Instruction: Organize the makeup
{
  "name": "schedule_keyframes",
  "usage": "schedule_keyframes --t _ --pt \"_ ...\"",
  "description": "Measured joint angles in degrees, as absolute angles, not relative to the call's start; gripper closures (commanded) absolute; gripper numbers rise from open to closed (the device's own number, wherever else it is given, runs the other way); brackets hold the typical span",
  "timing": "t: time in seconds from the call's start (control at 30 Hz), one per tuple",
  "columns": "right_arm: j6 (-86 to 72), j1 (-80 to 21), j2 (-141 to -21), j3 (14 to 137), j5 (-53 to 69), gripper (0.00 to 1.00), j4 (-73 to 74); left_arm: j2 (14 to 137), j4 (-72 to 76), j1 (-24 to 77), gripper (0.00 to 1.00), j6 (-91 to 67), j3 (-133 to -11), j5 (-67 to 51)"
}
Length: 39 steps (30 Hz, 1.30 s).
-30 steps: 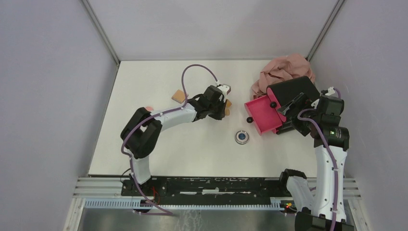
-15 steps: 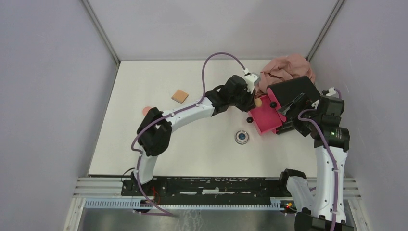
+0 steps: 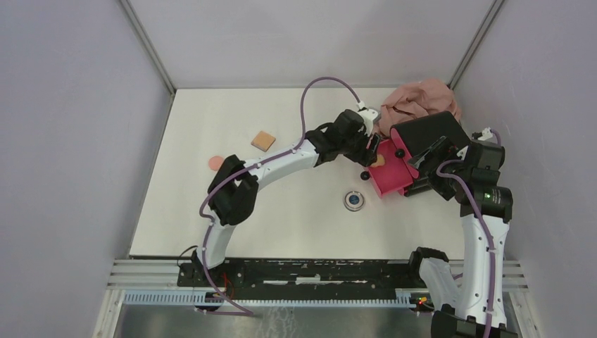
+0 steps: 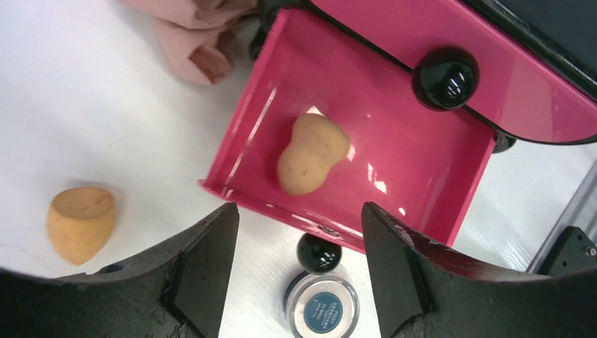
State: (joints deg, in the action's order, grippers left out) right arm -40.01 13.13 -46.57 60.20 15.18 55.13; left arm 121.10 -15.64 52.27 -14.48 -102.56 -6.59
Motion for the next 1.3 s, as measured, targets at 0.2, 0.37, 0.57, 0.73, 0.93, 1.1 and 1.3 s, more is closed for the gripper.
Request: schedule_keyframes --t 0.2,0.37,0.57,0.73,0.93,1.1,1.3 --pt "-40.0 13.1 -46.7 60.2 15.2 0.06 55.0 118.1 -16.2 47.4 0.23 -14.6 -100.0 -4.6" --pt "-40.0 13.1 -47.0 60.2 15.2 0.06 54.9 118.3 -16.4 39.7 0.22 -15.3 -97.3 -4.6" --pt "-40.1 13.1 -47.4 60.2 15.2 0.06 54.6 123.7 -18.2 38.0 0.22 -15.3 -100.4 -2.1" --pt "-40.1 13.1 -47.4 60.2 15.2 0.06 54.5 130.3 -20.6 39.9 0.30 -15.3 -105.6 -2.1" --pt "-40.2 13.1 -47.4 60.2 15.2 0.06 54.5 133.2 -22.5 40.2 0.61 -15.3 -107.0 -2.6" --pt "-40.2 13.1 -47.4 60.2 15.2 0.06 54.5 133.2 -22.6 39.7 0.76 -15.3 -107.1 -2.4" --pt "-40.2 13.1 -47.4 60.2 15.4 0.06 54.5 129.6 -24.2 39.9 0.76 -15.3 -106.4 -2.8"
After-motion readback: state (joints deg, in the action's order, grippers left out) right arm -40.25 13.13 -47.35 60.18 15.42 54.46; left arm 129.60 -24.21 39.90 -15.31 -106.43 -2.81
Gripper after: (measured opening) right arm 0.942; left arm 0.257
